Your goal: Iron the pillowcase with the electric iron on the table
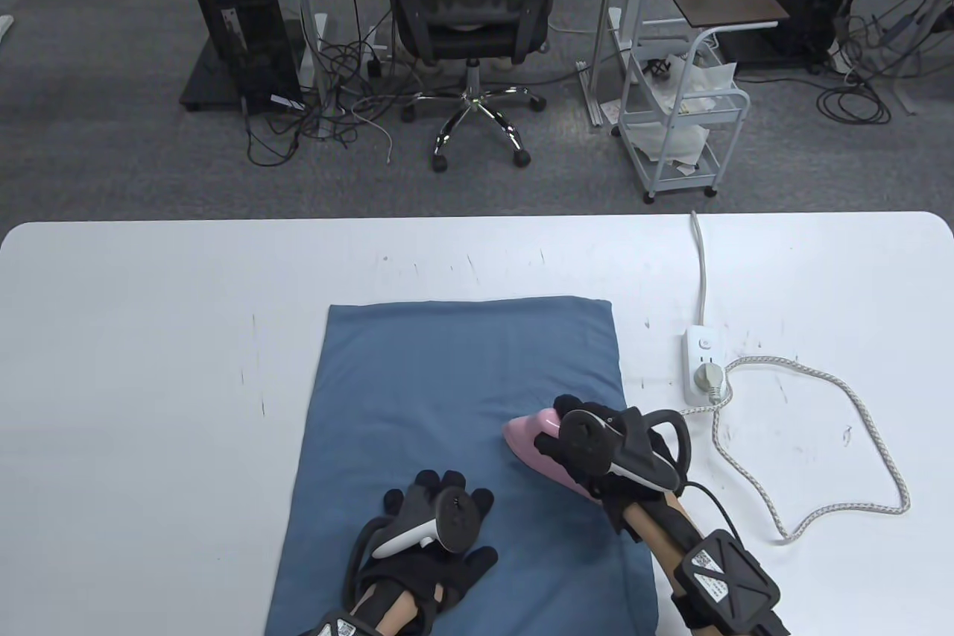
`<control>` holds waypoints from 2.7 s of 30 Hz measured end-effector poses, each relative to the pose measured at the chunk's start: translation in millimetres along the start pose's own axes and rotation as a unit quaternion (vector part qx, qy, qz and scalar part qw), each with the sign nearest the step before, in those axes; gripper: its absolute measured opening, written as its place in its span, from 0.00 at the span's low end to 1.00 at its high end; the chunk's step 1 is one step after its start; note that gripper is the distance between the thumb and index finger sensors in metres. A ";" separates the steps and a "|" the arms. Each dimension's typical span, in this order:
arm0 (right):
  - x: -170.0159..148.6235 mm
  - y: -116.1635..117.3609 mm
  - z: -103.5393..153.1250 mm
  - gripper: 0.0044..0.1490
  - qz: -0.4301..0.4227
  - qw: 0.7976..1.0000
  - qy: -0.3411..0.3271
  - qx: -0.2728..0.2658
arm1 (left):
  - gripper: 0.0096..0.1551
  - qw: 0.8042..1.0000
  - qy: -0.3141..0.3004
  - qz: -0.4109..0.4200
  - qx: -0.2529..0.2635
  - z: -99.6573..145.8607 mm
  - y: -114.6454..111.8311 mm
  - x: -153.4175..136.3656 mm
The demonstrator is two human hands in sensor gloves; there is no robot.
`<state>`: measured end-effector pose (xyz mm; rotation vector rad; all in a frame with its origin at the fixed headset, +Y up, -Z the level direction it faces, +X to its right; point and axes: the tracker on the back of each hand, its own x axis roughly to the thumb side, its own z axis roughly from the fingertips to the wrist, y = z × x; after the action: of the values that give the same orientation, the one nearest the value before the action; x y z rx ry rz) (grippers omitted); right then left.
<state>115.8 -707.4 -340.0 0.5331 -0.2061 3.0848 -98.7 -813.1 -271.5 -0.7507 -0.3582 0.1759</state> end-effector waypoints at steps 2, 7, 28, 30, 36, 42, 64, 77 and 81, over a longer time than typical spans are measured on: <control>7.9 6.0 3.3 0.40 0.023 1.000 -0.014 0.010 | 0.45 1.000 0.000 0.000 0.000 -0.2 0.0 -0.1; 12.1 15.0 4.6 0.41 0.023 0.999 -0.016 0.022 | 0.45 1.000 -0.001 0.000 0.000 -0.4 0.0 -0.3; -35.3 23.8 -78.8 0.36 0.015 0.988 0.137 0.064 | 0.45 1.000 -0.001 -0.002 -0.001 0.8 -0.1 0.4; -26.4 17.5 -71.1 0.36 0.015 0.993 0.113 0.038 | 0.45 1.000 -0.001 -0.002 -0.001 0.8 -0.1 0.3; 18.6 15.7 -32.2 0.36 0.021 0.999 0.002 0.040 | 0.45 1.000 -0.001 -0.002 -0.002 0.8 -0.1 0.3; 26.3 21.2 -26.6 0.36 0.019 1.000 -0.010 0.022 | 0.45 1.000 0.000 -0.003 -0.002 0.7 -0.2 0.3; 21.9 22.8 -73.3 0.37 -0.007 0.999 0.027 0.038 | 0.46 1.000 -0.001 -0.003 -0.003 0.7 -0.7 0.8; 33.1 29.7 -75.2 0.38 0.023 0.999 0.018 0.016 | 0.46 1.000 -0.002 -0.004 -0.004 0.4 -0.8 0.8; 20.9 35.3 -115.8 0.38 0.030 0.996 0.085 0.016 | 0.46 1.000 -0.002 -0.004 -0.004 0.3 -0.9 0.8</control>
<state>56.5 -727.7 -445.6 0.2675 -0.1750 3.1749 -98.1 -813.3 -270.5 -0.7562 -0.3653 0.1678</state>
